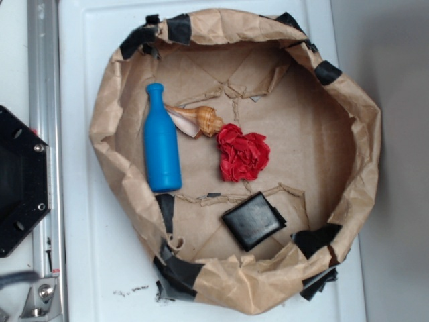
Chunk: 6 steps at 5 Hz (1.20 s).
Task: Grab the red paper.
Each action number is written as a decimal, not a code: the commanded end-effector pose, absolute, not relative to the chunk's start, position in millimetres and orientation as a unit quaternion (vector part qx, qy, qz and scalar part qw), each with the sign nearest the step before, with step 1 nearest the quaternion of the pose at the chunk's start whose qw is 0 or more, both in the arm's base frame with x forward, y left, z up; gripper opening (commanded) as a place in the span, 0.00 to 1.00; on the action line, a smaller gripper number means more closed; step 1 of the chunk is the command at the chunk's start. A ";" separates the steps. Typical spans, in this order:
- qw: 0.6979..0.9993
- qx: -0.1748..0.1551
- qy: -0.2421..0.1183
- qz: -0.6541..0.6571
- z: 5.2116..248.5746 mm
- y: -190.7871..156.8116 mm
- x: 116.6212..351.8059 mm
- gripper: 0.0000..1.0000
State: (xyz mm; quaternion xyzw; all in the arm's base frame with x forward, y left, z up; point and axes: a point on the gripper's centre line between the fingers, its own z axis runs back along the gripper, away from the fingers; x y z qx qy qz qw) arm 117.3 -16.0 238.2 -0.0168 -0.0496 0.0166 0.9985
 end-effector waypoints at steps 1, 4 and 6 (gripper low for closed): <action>0.998 -0.017 -0.050 0.017 238.2 -16.0 117.3 1.00; 0.968 -0.033 -0.101 -0.228 133.3 22.1 275.0 1.00; 0.940 -0.029 -0.038 -0.337 58.4 -22.9 283.5 1.00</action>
